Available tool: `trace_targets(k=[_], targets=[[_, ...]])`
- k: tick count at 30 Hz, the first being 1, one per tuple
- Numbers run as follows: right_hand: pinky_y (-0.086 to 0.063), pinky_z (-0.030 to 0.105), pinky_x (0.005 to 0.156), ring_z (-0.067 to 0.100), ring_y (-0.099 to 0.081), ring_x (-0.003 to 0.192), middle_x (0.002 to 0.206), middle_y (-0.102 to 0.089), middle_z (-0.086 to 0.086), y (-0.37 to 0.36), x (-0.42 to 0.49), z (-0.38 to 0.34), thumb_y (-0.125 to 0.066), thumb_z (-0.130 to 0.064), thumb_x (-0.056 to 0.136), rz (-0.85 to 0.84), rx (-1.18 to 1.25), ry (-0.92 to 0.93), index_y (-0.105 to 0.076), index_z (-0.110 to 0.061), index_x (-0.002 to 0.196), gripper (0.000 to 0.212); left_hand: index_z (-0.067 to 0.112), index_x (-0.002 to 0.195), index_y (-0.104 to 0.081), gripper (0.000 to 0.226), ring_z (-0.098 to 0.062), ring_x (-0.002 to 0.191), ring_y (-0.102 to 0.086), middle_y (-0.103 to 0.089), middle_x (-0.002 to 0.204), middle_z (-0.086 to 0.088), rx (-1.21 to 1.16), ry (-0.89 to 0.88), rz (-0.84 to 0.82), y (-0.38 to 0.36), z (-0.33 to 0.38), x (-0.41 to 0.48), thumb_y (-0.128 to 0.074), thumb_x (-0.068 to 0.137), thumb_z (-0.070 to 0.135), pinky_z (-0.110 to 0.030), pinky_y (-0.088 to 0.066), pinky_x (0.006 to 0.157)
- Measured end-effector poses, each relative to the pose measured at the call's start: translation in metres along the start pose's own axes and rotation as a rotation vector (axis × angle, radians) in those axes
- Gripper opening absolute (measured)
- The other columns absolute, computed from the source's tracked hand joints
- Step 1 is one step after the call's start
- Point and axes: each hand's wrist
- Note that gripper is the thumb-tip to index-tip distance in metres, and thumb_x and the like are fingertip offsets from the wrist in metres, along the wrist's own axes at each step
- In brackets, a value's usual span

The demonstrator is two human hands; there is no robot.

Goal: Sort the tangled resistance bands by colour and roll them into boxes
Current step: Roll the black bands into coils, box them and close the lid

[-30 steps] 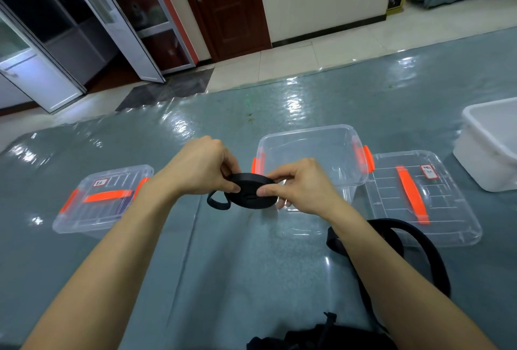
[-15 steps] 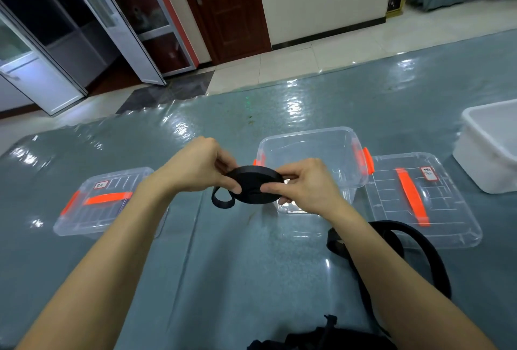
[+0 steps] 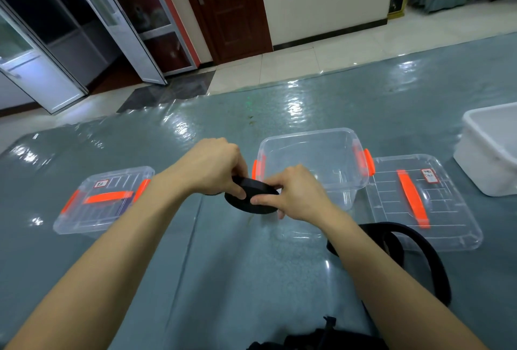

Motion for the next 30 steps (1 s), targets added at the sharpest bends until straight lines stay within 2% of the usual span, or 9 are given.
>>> trace_targets(k=[2, 4, 6, 9, 11, 15, 21, 25, 30], targets=[[-0.058, 0.032, 0.057, 0.016, -0.074, 0.052, 0.069, -0.077, -0.001, 0.003, -0.004, 0.005, -0.090, -0.046, 0.084, 0.009, 0.211, -0.056, -0.086, -0.030, 0.091, 0.018, 0.039, 0.090, -0.086, 0.021, -0.004, 0.055, -0.057, -0.067, 0.058, 0.016, -0.218, 0.012, -0.036, -0.001, -0.009, -0.002, -0.096, 0.073, 0.046, -0.028, -0.048, 0.058], [-0.058, 0.034, 0.054, 0.024, -0.076, 0.054, 0.069, -0.078, 0.001, 0.008, -0.008, 0.010, -0.093, -0.039, 0.081, 0.046, 0.404, -0.125, -0.087, -0.031, 0.090, 0.013, 0.032, 0.090, -0.087, 0.019, -0.002, 0.051, -0.055, -0.071, 0.061, 0.010, -0.526, 0.036, -0.018, -0.006, -0.024, -0.005, -0.099, 0.076, 0.035, -0.024, -0.047, 0.057], [-0.058, 0.034, 0.052, 0.031, -0.076, 0.055, 0.068, -0.078, 0.007, 0.013, -0.008, 0.013, -0.094, -0.035, 0.081, 0.101, 0.545, -0.160, -0.088, -0.028, 0.090, 0.013, 0.029, 0.097, -0.089, 0.023, -0.011, 0.063, -0.065, -0.081, 0.075, -0.003, -0.831, 0.076, 0.067, -0.013, -0.032, -0.010, -0.099, 0.076, 0.026, -0.029, -0.056, 0.065], [-0.055, 0.028, 0.049, 0.032, -0.075, 0.053, 0.076, -0.080, 0.013, 0.024, -0.007, 0.015, -0.093, -0.034, 0.080, 0.166, 0.739, -0.156, -0.089, -0.023, 0.094, 0.018, 0.032, 0.101, -0.088, 0.033, -0.012, 0.083, -0.080, -0.086, 0.091, -0.008, -1.181, 0.103, 0.265, -0.027, -0.032, -0.013, -0.097, 0.073, 0.019, -0.026, -0.064, 0.081], [-0.055, 0.027, 0.049, 0.030, -0.074, 0.052, 0.081, -0.081, 0.016, 0.029, -0.008, 0.015, -0.092, -0.035, 0.081, 0.181, 0.823, -0.142, -0.088, -0.019, 0.095, 0.021, 0.027, 0.103, -0.082, 0.035, -0.016, 0.081, -0.082, -0.085, 0.090, -0.010, -1.306, 0.109, 0.382, -0.035, -0.028, -0.010, -0.097, 0.076, 0.012, -0.026, -0.063, 0.082], [-0.052, 0.025, 0.046, 0.029, -0.071, 0.049, 0.086, -0.081, 0.021, 0.025, -0.006, 0.014, -0.090, -0.040, 0.077, 0.214, 0.960, -0.144, -0.087, -0.013, 0.094, 0.032, 0.016, 0.104, -0.059, 0.022, -0.022, 0.079, -0.082, -0.085, 0.093, -0.011, -1.484, 0.087, 0.570, -0.044, -0.016, 0.000, -0.078, 0.093, 0.012, -0.031, -0.064, 0.078], [-0.053, 0.026, 0.047, 0.025, -0.069, 0.047, 0.091, -0.081, 0.019, 0.018, -0.002, 0.019, -0.095, -0.044, 0.073, 0.336, 1.085, -0.190, -0.088, -0.014, 0.093, 0.037, 0.022, 0.094, -0.071, 0.010, -0.016, 0.085, -0.078, -0.083, 0.099, -0.007, -1.570, 0.126, 0.743, -0.058, 0.009, 0.020, -0.080, 0.097, 0.024, -0.026, -0.062, 0.076], [-0.053, 0.026, 0.049, 0.024, -0.069, 0.048, 0.094, -0.081, 0.019, 0.017, -0.002, 0.026, -0.090, -0.047, 0.071, 0.437, 1.163, -0.269, -0.087, -0.013, 0.092, 0.040, 0.024, 0.117, -0.077, 0.019, -0.021, 0.099, -0.079, -0.082, 0.111, -0.005, -1.584, 0.146, 0.685, -0.071, 0.021, 0.033, -0.079, 0.098, 0.027, -0.034, -0.065, 0.082], [-0.053, 0.025, 0.052, 0.021, -0.068, 0.049, 0.086, -0.079, 0.017, 0.013, -0.001, 0.042, -0.087, -0.043, 0.079, 0.501, 1.188, -0.347, -0.087, -0.012, 0.096, 0.035, 0.030, 0.130, -0.077, 0.035, -0.021, 0.095, -0.081, -0.081, 0.106, -0.002, -1.638, 0.186, 0.572, -0.082, 0.033, 0.051, -0.080, 0.099, 0.013, -0.036, -0.066, 0.082]])
Point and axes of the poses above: each hand's wrist, its own x-axis towards the middle knuckle, its own y-axis out of the back of the hand, z = x × y
